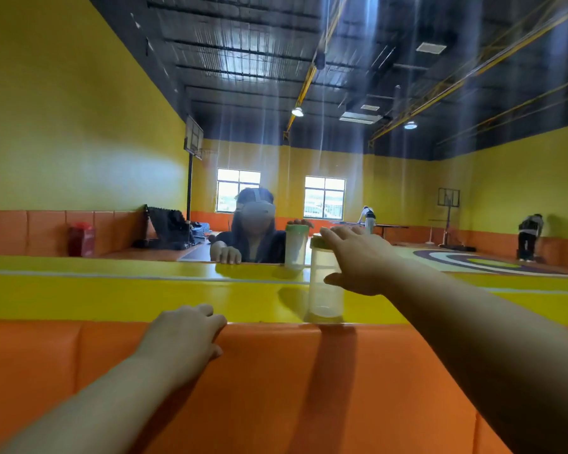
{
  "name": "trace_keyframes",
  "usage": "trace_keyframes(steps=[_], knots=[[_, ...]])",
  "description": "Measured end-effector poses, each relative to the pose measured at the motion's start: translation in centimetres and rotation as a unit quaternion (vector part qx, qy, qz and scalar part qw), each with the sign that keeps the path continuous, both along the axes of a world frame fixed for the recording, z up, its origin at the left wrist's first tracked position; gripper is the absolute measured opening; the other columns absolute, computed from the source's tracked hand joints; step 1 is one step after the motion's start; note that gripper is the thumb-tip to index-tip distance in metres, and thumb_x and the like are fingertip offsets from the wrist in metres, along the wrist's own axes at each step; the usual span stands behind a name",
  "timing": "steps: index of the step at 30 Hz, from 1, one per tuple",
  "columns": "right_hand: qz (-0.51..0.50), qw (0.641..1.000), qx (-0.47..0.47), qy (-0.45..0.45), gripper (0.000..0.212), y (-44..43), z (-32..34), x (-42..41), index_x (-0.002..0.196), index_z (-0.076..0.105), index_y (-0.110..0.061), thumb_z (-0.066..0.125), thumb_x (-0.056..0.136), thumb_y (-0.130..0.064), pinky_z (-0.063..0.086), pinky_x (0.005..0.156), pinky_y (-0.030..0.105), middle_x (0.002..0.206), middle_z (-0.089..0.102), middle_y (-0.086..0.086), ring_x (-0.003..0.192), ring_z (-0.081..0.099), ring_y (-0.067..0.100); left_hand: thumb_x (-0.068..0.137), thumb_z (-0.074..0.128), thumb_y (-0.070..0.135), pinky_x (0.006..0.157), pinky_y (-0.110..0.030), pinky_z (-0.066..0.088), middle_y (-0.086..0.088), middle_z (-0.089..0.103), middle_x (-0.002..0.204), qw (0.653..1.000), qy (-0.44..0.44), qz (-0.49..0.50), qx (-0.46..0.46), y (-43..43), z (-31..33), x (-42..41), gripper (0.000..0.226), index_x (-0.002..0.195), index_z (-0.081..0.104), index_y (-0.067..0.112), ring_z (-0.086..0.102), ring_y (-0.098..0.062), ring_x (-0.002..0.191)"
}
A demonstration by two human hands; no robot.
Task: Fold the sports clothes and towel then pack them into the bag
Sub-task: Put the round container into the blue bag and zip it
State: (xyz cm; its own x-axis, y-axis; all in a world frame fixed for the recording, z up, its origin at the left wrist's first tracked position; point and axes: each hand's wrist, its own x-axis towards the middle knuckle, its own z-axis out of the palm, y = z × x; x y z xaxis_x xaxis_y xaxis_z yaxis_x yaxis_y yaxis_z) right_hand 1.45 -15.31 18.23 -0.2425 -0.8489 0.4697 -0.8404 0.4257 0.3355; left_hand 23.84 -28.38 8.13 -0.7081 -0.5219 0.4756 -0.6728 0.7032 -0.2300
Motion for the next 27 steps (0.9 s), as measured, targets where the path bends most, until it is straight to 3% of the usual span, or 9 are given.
trace_keyframes(steps=[3, 5, 7, 11, 14, 17, 19, 24, 27], knots=[[0.031, 0.998, -0.041, -0.046, 0.076, -0.5, 0.1, -0.1, 0.143, 0.027, -0.020, 0.064, 0.083, -0.049, 0.044, 0.095, 0.040, 0.143, 0.038, 0.005, 0.127, 0.041, 0.029, 0.091, 0.047, 0.051, 0.083, -0.028, 0.040, 0.008, 0.049, 0.122, 1.000, 0.016, -0.005, 0.002, 0.1, -0.4, 0.2, 0.045, 0.131, 0.043, 0.032, 0.049, -0.016, 0.115], [0.072, 0.989, -0.093, -0.095, 0.053, -0.5, 0.5, 0.1, 0.122, 0.042, -0.023, 0.066, 0.082, -0.047, 0.045, 0.083, 0.035, 0.123, 0.046, 0.006, 0.109, 0.050, 0.029, 0.091, 0.047, 0.050, 0.085, -0.029, 0.040, 0.007, 0.050, 0.122, 1.000, 0.024, -0.008, 0.005, 0.1, -0.7, 0.3, 0.045, 0.132, 0.044, 0.031, 0.050, -0.017, 0.114], [0.093, 0.978, -0.112, -0.147, 0.039, -0.2, 1.0, 0.6, 0.102, 0.041, -0.025, 0.069, 0.081, -0.043, 0.044, 0.077, 0.032, 0.110, 0.045, 0.005, 0.095, 0.052, 0.027, 0.092, 0.048, 0.047, 0.086, -0.031, 0.040, 0.005, 0.052, 0.122, 0.999, 0.032, -0.008, 0.009, 0.2, -0.8, 0.3, 0.044, 0.132, 0.045, 0.030, 0.051, -0.019, 0.113], [0.094, 0.972, -0.109, -0.189, 0.039, 0.7, 1.7, 1.5, 0.093, 0.040, -0.024, 0.074, 0.077, -0.035, 0.041, 0.064, 0.031, 0.097, 0.054, 0.005, 0.082, 0.050, 0.022, 0.095, 0.044, 0.045, 0.090, -0.030, 0.038, 0.005, 0.047, 0.127, 1.000, 0.012, -0.008, 0.013, 0.4, -0.7, 0.3, 0.047, 0.138, 0.037, 0.030, 0.047, -0.018, 0.117], [0.082, 0.975, -0.075, -0.194, 0.056, 1.8, 2.2, 2.5, 0.110, 0.043, -0.024, 0.080, 0.070, -0.037, 0.042, 0.069, 0.030, 0.113, 0.048, 0.006, 0.090, 0.050, 0.023, 0.094, 0.045, 0.044, 0.097, -0.030, 0.038, 0.007, 0.042, 0.138, 0.999, -0.005, -0.024, 0.046, 0.5, -0.2, 0.8, 0.054, 0.144, 0.028, 0.032, 0.043, -0.018, 0.125], [0.062, 0.987, -0.036, -0.144, 0.086, 3.2, 2.0, 3.8, 0.140, 0.032, -0.021, 0.078, 0.072, -0.043, 0.043, 0.088, 0.032, 0.134, 0.036, 0.009, 0.114, 0.049, 0.030, 0.093, 0.049, 0.042, 0.102, -0.031, 0.037, 0.009, 0.032, 0.147, 0.996, -0.022, -0.040, 0.082, 1.4, 0.2, 1.9, 0.059, 0.146, 0.025, 0.030, 0.039, -0.017, 0.131], [0.060, 0.996, -0.014, -0.058, 0.084, 4.4, 1.8, 4.8, 0.142, 0.031, -0.019, 0.073, 0.075, -0.048, 0.042, 0.093, 0.035, 0.134, 0.033, 0.011, 0.119, 0.043, 0.033, 0.092, 0.051, 0.041, 0.102, -0.031, 0.040, 0.010, 0.031, 0.147, 0.994, -0.021, -0.050, 0.094, 2.0, 0.4, 2.8, 0.057, 0.144, 0.029, 0.030, 0.040, -0.016, 0.131], [0.100, 0.994, 0.003, 0.049, 0.076, 8.1, 1.9, 7.9, 0.136, 0.034, -0.021, 0.070, 0.076, -0.050, 0.044, 0.083, 0.035, 0.133, 0.030, 0.010, 0.120, 0.036, 0.031, 0.091, 0.053, 0.037, 0.098, -0.029, 0.042, 0.015, 0.037, 0.139, 0.993, -0.019, -0.071, 0.095, 3.7, 0.5, 6.1, 0.047, 0.137, 0.040, 0.035, 0.046, -0.012, 0.125], [0.145, 0.986, 0.010, 0.083, 0.077, 10.9, 1.8, 10.5, 0.136, 0.038, -0.021, 0.072, 0.073, -0.050, 0.046, 0.081, 0.037, 0.132, 0.034, 0.011, 0.118, 0.037, 0.030, 0.088, 0.052, 0.015, 0.091, -0.025, 0.043, 0.014, 0.044, 0.132, 0.992, -0.018, -0.079, 0.094, 4.8, -0.1, 9.0, 0.046, 0.129, 0.049, 0.036, 0.051, -0.011, 0.118]])
